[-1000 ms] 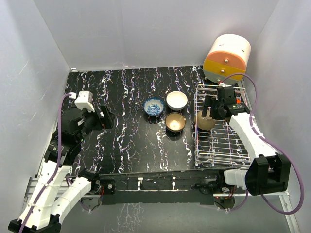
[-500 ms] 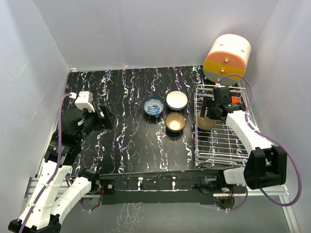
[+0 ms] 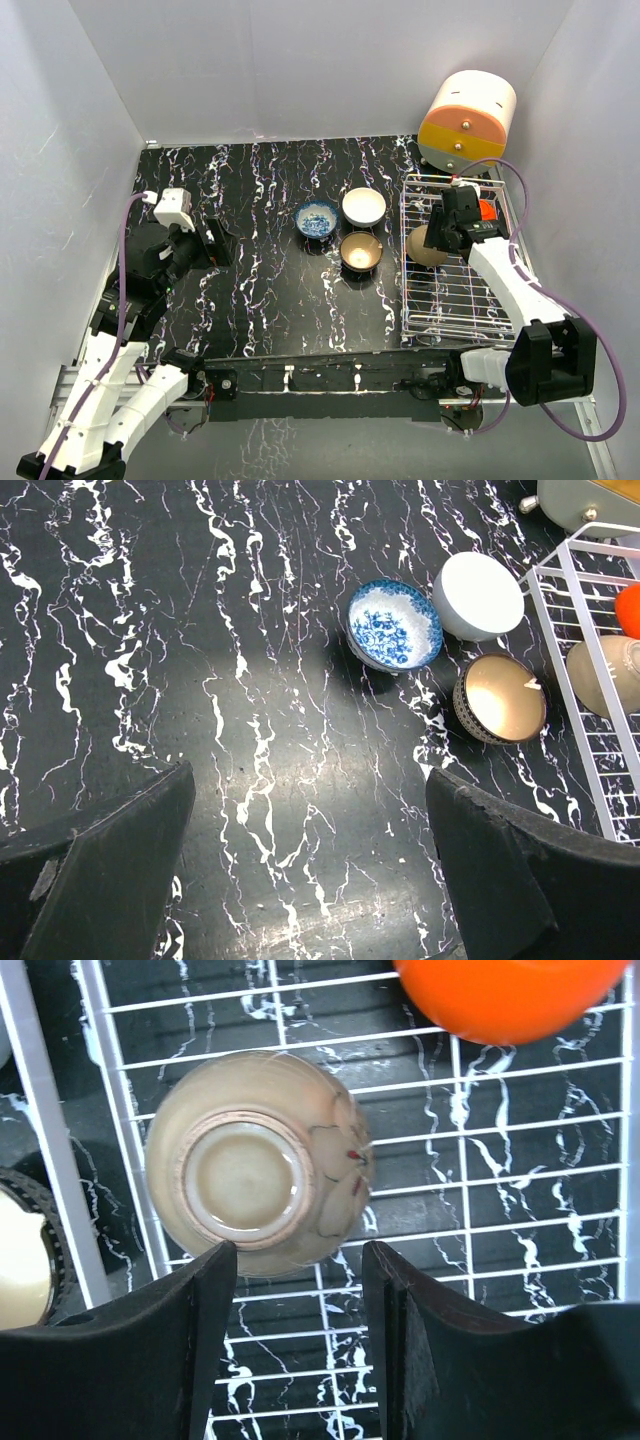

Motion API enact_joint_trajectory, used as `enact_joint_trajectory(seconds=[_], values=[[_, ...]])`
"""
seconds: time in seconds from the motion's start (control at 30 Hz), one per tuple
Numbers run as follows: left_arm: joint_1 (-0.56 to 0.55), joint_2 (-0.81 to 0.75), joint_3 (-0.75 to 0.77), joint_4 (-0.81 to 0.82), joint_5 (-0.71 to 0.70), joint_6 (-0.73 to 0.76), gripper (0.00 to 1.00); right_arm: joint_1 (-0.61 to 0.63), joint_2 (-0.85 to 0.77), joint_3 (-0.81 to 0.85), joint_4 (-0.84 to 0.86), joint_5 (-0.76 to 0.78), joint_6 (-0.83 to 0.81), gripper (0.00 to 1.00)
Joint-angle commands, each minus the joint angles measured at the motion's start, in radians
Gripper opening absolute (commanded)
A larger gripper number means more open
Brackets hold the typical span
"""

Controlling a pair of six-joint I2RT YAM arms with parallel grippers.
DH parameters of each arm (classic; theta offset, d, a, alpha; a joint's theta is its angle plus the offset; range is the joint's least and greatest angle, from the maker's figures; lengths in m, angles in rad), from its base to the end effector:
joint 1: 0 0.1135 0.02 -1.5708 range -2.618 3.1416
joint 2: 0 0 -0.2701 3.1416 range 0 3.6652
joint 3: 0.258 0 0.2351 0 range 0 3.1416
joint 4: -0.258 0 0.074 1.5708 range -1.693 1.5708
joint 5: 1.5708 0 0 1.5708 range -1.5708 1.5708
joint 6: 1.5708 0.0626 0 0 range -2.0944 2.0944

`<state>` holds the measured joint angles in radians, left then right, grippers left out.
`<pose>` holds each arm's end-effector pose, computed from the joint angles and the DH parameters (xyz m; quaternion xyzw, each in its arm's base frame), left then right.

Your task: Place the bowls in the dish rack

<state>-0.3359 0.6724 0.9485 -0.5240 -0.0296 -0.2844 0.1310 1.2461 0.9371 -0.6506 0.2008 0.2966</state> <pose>0.1360 -0.0455 0.3679 0.0112 0.7890 -0.1763 0.5885 0.2458 0.0198 0.2467 0.1085 0.9431 -0.0299 0.3128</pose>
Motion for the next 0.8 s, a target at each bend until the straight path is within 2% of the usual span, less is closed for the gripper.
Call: enact_joint_trajectory(seconds=[0.0,0.1,0.27,0.4,0.47,0.53,0.67,0.77], values=[[-0.003,-0.011,0.001,0.005,0.029,0.004,0.97,0.0,-0.053,-0.017,-0.002,0.139,0.04,0.55],[-0.003,-0.01,0.003,0.003,0.033,0.007,0.97,-0.008,-0.066,-0.028,0.001,0.162,0.058,0.55],[-0.002,0.017,0.023,0.014,0.045,0.007,0.97,-0.008,-0.116,-0.007,0.045,0.104,0.078,0.55],[-0.003,0.115,0.07,0.048,0.177,-0.006,0.97,-0.009,-0.108,0.076,0.035,0.069,0.069,0.56],[-0.003,0.176,0.08,0.088,0.283,-0.032,0.97,-0.009,-0.093,0.116,0.033,0.035,0.069,0.61],[-0.008,0.215,0.067,0.159,0.353,-0.062,0.95,-0.01,-0.073,0.15,0.043,-0.016,0.069,0.73],[-0.061,0.273,0.087,0.249,0.337,-0.082,0.93,-0.011,-0.032,0.187,0.072,-0.058,0.053,0.92],[-0.097,0.331,0.13,0.254,0.315,-0.082,0.92,-0.016,-0.004,0.182,0.078,-0.048,0.03,0.94]])
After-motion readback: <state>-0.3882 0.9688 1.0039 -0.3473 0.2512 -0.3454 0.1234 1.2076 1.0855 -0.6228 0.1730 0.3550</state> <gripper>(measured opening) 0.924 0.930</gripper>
